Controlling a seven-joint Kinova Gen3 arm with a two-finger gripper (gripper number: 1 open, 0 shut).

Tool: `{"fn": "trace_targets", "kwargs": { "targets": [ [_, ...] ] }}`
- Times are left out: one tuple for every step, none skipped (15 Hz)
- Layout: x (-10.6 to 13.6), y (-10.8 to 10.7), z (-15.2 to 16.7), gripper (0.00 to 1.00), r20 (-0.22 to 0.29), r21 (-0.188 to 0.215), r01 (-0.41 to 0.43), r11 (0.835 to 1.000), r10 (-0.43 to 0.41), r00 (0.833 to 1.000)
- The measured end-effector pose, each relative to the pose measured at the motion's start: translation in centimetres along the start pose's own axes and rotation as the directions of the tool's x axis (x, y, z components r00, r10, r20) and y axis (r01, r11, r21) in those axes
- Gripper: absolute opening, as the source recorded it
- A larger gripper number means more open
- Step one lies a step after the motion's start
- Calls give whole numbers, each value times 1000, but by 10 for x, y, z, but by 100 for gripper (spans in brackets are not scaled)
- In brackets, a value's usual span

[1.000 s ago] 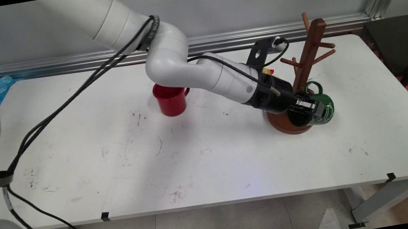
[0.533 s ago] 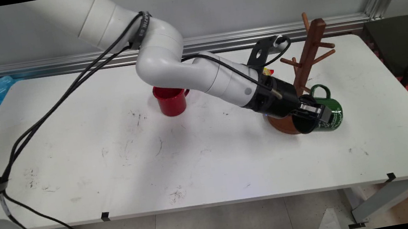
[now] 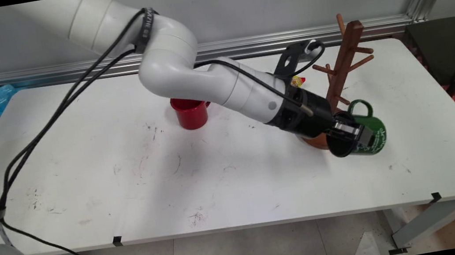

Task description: Place the picked object on the table

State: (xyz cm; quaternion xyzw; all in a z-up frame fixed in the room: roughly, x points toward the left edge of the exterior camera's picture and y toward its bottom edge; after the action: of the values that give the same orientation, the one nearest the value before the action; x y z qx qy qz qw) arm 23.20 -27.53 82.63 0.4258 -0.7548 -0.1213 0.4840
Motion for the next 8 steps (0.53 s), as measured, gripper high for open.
{"fn": "trace_targets", "kwargs": {
  "targets": [
    [-1,0,-4,0,13,13,-14,1000,14,1000],
    [-3,-2,-9,0,36,36,-32,999,31,999],
    [-4,-4,-13,0,50,53,-46,998,43,998],
    [-5,-6,-20,0,63,71,-60,996,55,997],
    [-6,-7,-26,0,74,87,-74,993,67,995],
    [-8,-7,-31,0,89,99,-88,991,79,993],
    [-9,-7,-36,0,105,107,-102,989,90,990],
    [-9,-7,-43,0,124,117,-118,986,103,987]
  ]
}}
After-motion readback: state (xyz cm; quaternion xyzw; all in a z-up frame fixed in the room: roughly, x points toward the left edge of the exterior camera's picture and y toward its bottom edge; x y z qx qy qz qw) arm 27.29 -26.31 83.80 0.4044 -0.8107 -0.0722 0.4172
